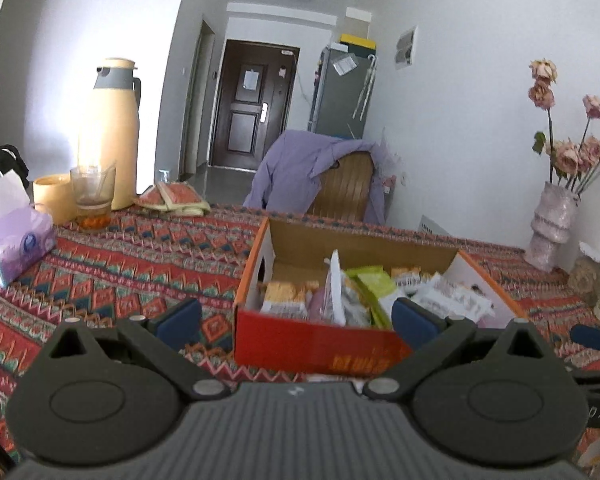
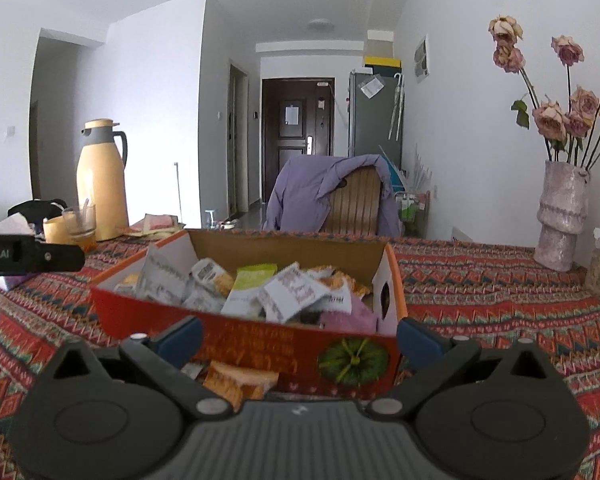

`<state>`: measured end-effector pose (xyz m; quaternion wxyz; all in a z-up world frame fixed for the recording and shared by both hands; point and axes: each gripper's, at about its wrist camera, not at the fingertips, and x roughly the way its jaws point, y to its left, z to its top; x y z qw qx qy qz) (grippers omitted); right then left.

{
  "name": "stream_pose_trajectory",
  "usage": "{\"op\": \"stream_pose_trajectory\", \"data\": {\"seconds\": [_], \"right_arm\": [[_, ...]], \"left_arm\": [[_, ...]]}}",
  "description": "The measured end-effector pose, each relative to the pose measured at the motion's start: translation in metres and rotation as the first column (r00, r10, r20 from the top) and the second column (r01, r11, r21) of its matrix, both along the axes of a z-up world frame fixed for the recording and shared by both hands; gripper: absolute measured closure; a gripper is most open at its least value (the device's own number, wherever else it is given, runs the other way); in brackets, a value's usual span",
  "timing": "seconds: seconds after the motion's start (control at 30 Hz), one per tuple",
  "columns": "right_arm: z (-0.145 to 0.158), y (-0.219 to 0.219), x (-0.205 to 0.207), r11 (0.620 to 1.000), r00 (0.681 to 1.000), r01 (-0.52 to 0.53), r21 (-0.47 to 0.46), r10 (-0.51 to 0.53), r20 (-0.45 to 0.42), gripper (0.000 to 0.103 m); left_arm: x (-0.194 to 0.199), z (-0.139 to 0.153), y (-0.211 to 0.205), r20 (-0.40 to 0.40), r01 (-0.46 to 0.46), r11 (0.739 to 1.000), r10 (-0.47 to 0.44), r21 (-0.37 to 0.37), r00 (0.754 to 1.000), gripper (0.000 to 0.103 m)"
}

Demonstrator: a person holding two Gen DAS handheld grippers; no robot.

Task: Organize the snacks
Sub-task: 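Withdraw both open tools from the box toward the remaining snacks, then grasp the white-and-orange oat cracker packet with the right gripper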

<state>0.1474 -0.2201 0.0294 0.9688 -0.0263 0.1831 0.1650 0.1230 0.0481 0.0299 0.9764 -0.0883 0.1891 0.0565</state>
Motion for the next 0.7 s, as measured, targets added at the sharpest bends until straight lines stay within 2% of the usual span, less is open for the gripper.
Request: {"op": "stream_pose_trajectory", "data": {"seconds": [0.43, 0.7], "right_arm": [[-0.029, 0.003, -0.014, 1.000, 0.996, -0.011, -0.024, 0.009, -0.092, 0.000], [-0.034, 0.009, -0.008, 0.999, 0.990, -0.016, -0.033, 0.011, -0.138, 0.000]], "left_arm": [[-0.015, -0.040, 0.006, -0.102, 0.033, 0.999, -0.032, -0.001, 0.994, 0.000], [-0.013, -0.053, 0.008, -0.125, 0.026, 1.000, -0.025, 0.005, 0.992, 0.000]]}}
